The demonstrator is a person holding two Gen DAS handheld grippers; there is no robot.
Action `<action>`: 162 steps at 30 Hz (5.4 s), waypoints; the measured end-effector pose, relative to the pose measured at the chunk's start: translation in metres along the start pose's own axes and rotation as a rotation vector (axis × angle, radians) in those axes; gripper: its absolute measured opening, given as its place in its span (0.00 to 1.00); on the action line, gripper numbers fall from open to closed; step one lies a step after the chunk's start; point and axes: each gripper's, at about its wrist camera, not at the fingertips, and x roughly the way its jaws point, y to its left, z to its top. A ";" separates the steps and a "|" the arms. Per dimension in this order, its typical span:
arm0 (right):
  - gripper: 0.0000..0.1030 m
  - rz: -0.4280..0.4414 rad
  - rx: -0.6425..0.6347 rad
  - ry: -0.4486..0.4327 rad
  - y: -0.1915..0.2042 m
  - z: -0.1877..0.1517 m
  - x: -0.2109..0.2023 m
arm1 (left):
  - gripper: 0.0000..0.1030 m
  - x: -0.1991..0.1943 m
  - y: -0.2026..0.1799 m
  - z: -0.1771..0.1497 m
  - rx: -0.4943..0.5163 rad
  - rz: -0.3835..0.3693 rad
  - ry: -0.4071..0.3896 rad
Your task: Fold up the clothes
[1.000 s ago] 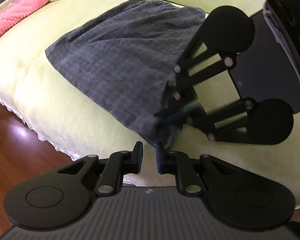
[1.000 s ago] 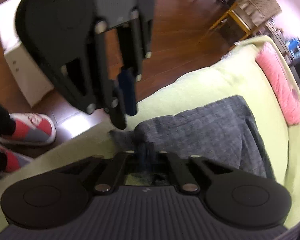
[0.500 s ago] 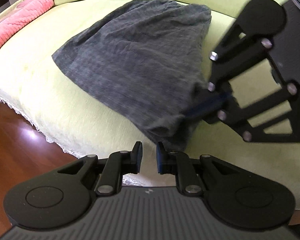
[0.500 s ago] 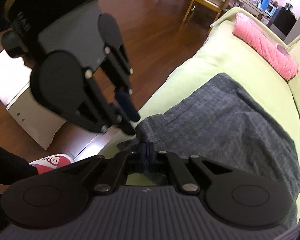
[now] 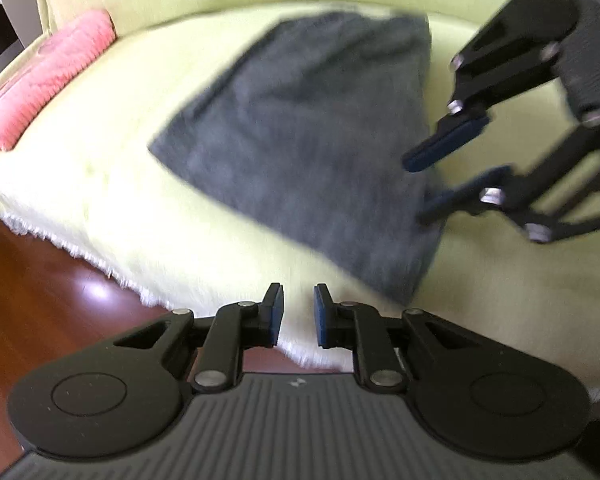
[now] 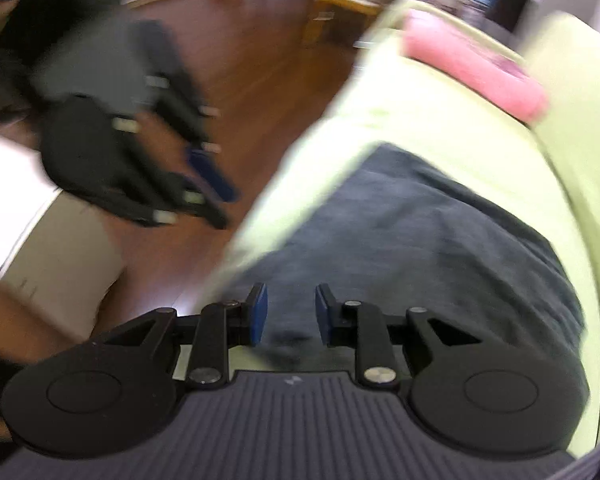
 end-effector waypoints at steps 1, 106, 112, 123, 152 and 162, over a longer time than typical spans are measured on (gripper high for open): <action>0.21 -0.005 0.018 -0.001 -0.006 0.002 0.003 | 0.18 0.003 -0.001 0.007 0.006 -0.014 -0.014; 0.41 -0.029 1.169 -0.100 -0.310 -0.139 0.009 | 0.08 0.278 0.005 0.351 0.954 -0.693 0.023; 0.04 0.093 0.986 -0.034 -0.318 -0.135 0.009 | 0.09 0.287 0.001 0.356 0.932 -0.663 0.016; 0.37 -0.078 1.119 -0.105 -0.314 -0.144 -0.002 | 0.20 0.272 0.002 0.341 0.922 -0.558 -0.061; 0.22 -0.214 1.063 0.160 -0.215 -0.097 0.000 | 0.23 0.162 0.068 0.288 0.425 -0.313 -0.004; 0.20 0.030 0.814 0.102 -0.205 -0.027 0.024 | 0.23 0.137 0.065 0.162 -0.008 -0.244 0.125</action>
